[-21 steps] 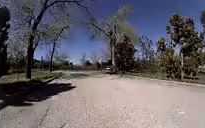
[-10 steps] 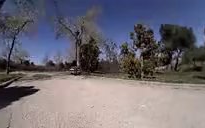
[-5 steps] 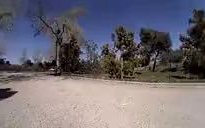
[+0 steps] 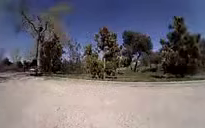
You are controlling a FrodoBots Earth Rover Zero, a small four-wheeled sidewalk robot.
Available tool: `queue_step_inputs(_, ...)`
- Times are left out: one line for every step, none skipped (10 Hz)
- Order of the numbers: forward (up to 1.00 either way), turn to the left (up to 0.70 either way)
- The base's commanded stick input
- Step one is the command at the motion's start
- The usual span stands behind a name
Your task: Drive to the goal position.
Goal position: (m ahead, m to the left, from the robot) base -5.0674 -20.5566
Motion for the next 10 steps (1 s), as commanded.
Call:
queue_step_inputs(0.00, -0.85)
queue_step_inputs(0.00, -0.85)
queue_step_inputs(0.00, -0.85)
queue_step_inputs(0.00, -0.85)
queue_step_inputs(0.00, -0.85)
queue_step_inputs(0.00, -0.85)
queue_step_inputs(0.00, -0.85)
queue_step_inputs(0.00, -0.85)
queue_step_inputs(0.00, -0.85)
queue_step_inputs(0.00, -0.85)
